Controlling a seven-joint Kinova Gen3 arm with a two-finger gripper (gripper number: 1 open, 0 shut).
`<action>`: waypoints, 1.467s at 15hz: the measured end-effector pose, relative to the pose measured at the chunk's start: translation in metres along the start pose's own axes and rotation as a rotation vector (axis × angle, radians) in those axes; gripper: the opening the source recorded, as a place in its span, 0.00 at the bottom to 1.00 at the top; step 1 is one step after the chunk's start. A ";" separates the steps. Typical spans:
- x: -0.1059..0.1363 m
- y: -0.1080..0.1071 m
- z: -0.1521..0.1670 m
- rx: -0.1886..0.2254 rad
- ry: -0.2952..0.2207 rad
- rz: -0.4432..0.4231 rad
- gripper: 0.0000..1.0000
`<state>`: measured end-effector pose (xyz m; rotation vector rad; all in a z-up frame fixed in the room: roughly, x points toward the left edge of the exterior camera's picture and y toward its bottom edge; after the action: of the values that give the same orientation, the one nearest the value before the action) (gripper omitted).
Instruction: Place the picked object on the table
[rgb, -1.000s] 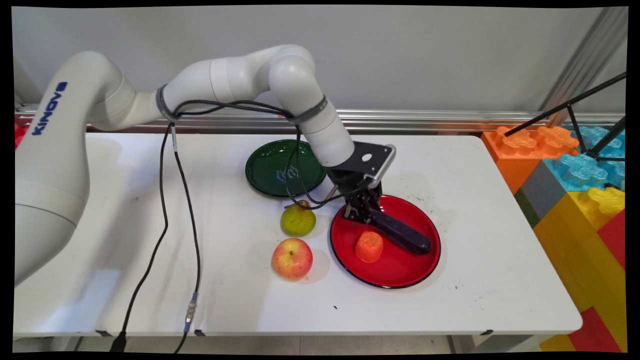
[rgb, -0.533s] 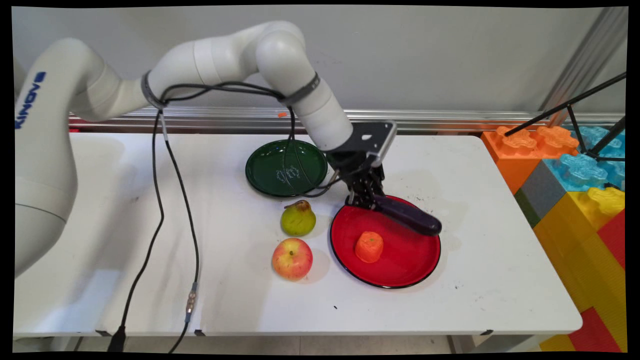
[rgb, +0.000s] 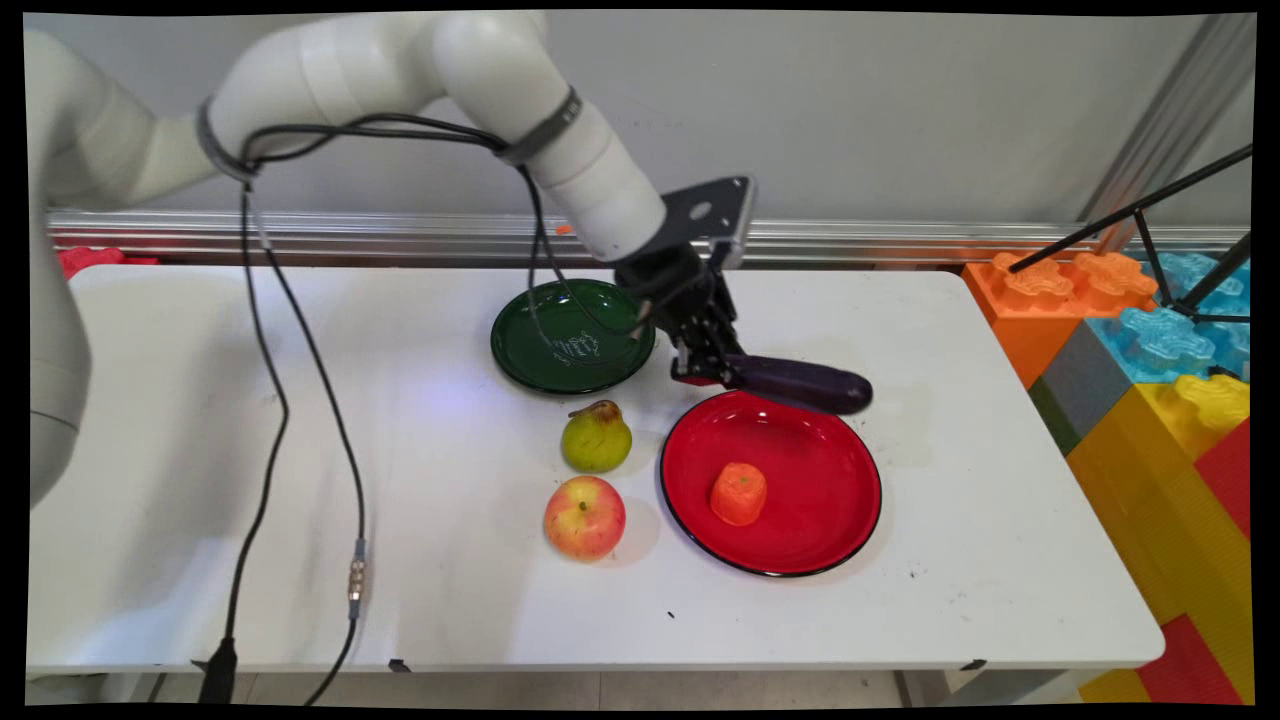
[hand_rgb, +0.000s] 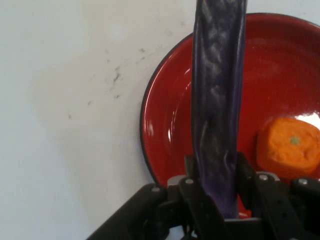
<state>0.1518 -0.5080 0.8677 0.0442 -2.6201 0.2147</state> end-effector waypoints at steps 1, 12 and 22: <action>-0.004 0.003 -0.009 0.006 0.000 -0.045 0.00; -0.079 0.038 -0.090 0.064 -0.004 -0.464 0.00; -0.154 0.082 -0.130 0.099 -0.066 -0.707 0.00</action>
<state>0.3433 -0.4070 0.8917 0.9993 -2.4760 0.0896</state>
